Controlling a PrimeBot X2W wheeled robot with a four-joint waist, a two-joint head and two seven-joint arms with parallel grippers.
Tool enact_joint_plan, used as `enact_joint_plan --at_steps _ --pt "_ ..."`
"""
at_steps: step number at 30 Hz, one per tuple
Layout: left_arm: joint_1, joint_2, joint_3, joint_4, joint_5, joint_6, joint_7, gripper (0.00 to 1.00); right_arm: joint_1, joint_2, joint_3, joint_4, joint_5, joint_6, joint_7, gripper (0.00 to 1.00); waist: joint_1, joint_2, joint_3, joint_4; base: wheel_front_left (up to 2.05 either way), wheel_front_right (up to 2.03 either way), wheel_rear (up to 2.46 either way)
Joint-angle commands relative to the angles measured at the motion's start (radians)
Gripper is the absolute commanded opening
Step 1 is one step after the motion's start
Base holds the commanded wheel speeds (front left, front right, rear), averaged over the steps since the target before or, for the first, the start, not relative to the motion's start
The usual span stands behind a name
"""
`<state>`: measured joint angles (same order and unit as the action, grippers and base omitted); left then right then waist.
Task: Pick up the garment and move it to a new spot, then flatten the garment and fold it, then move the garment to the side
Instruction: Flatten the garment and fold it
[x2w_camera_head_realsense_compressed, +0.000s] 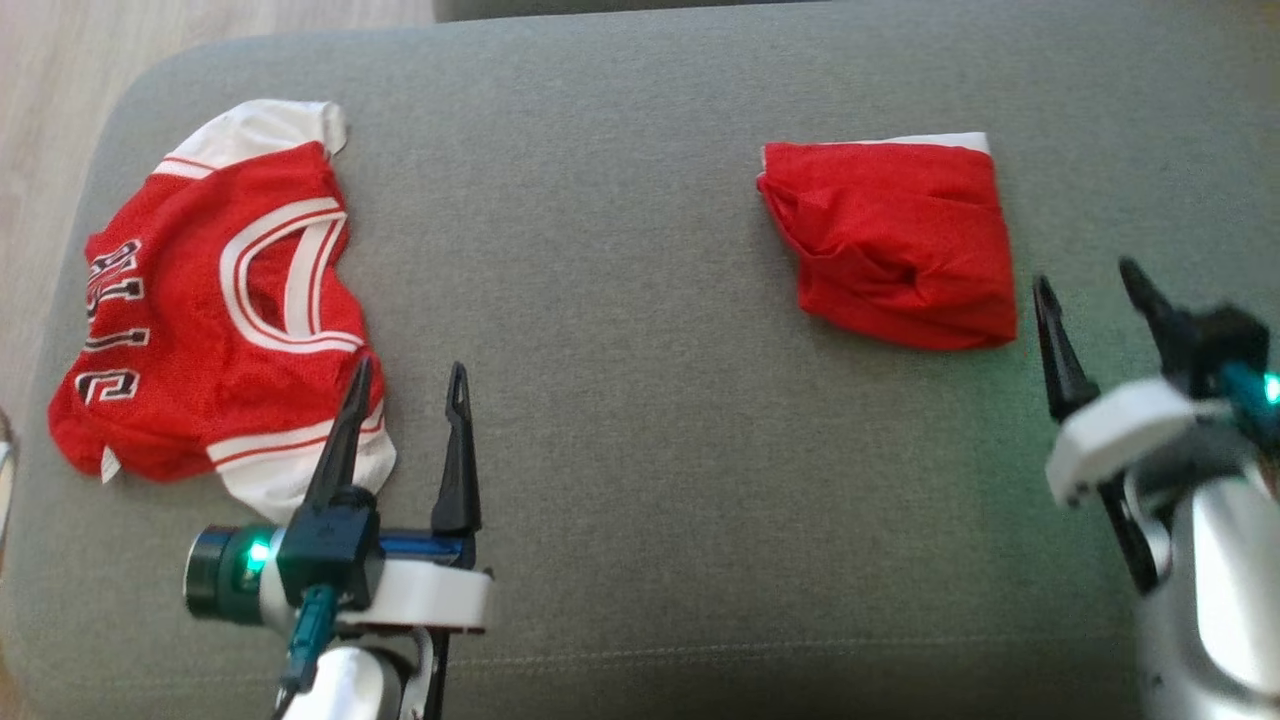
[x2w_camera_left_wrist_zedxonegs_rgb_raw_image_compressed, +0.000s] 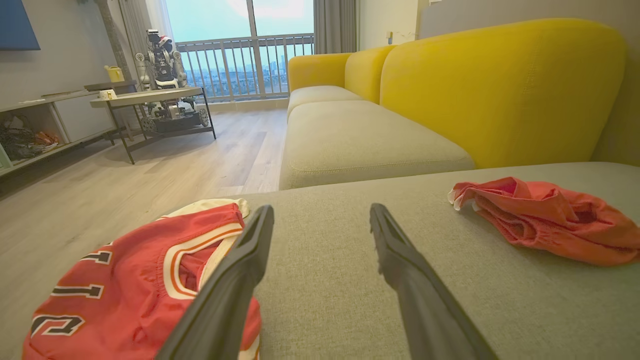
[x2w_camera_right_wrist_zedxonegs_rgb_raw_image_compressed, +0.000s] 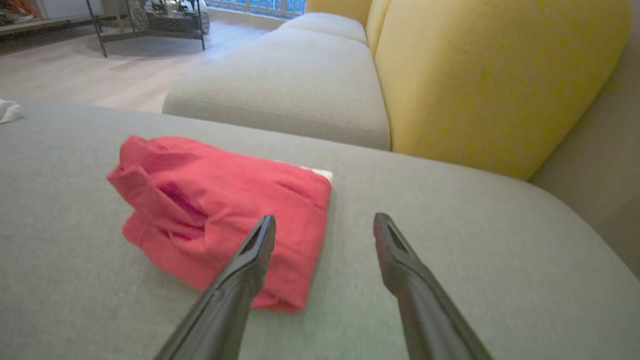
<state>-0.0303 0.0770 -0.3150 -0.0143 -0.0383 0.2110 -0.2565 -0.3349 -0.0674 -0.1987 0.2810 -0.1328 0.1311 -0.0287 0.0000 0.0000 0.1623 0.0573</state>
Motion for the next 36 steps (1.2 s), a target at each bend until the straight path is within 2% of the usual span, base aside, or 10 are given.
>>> enact_joint_plan --at_steps 1,6,7,8,9,13,19,27,33,36 --pt "-0.006 0.012 0.037 -0.038 -0.008 0.002 -0.005 1.00 0.005 0.010 0.011 -0.048 0.010 0.000 -0.015 1.00 0.0000 0.0000 -0.005 -0.011 0.00 0.00 0.00" --pt "0.014 0.020 0.045 -0.042 -0.011 0.000 -0.005 1.00 0.091 0.014 0.006 -0.071 0.043 0.000 -0.021 1.00 0.0000 0.0000 -0.014 -0.026 0.00 0.00 0.00" --pt "0.017 0.020 0.045 -0.042 -0.011 -0.001 -0.005 1.00 0.096 0.015 0.015 -0.069 0.048 0.000 -0.019 0.81 0.0000 0.0000 -0.015 -0.025 0.00 0.00 0.00" --pt "0.019 0.021 0.044 -0.042 -0.011 -0.002 -0.005 1.00 0.095 0.015 0.026 -0.067 0.052 0.000 -0.020 0.29 0.0000 0.0000 -0.016 -0.024 0.00 0.00 0.00" --pt "0.018 0.021 0.041 -0.041 -0.010 -0.007 -0.005 1.00 0.075 0.016 0.045 -0.060 0.053 0.000 -0.023 0.00 0.0000 0.0000 -0.014 -0.014 0.00 0.00 0.00" --pt "0.004 0.018 0.027 -0.037 -0.006 -0.016 -0.005 1.00 -0.024 0.011 0.085 0.008 0.038 0.000 -0.026 0.00 0.0000 0.0000 0.000 0.019 0.00 0.00 0.00" --pt "-0.014 0.006 -0.014 -0.022 -0.005 -0.033 -0.005 1.00 -0.235 -0.036 0.112 0.251 -0.049 0.000 -0.034 0.00 0.0000 0.0000 0.035 0.097 0.00 0.00 0.00" --pt "-0.026 -0.004 -0.027 -0.006 -0.013 -0.033 -0.005 1.00 -0.316 -0.017 0.179 0.512 -0.113 0.000 -0.099 0.00 0.0000 0.0000 0.048 0.135 0.00 0.00 0.00" --pt "-0.029 -0.004 -0.029 0.000 -0.010 -0.036 -0.005 1.00 -0.313 0.013 0.279 0.621 -0.089 0.000 -0.166 0.00 0.0000 0.0000 0.037 0.122 0.00 0.00 0.00" --pt "-0.034 -0.005 -0.032 0.001 -0.007 -0.038 -0.005 1.00 -0.307 0.016 0.396 0.655 0.020 0.000 -0.194 0.00 0.0000 0.0000 0.029 0.116 0.00 0.00 0.00"
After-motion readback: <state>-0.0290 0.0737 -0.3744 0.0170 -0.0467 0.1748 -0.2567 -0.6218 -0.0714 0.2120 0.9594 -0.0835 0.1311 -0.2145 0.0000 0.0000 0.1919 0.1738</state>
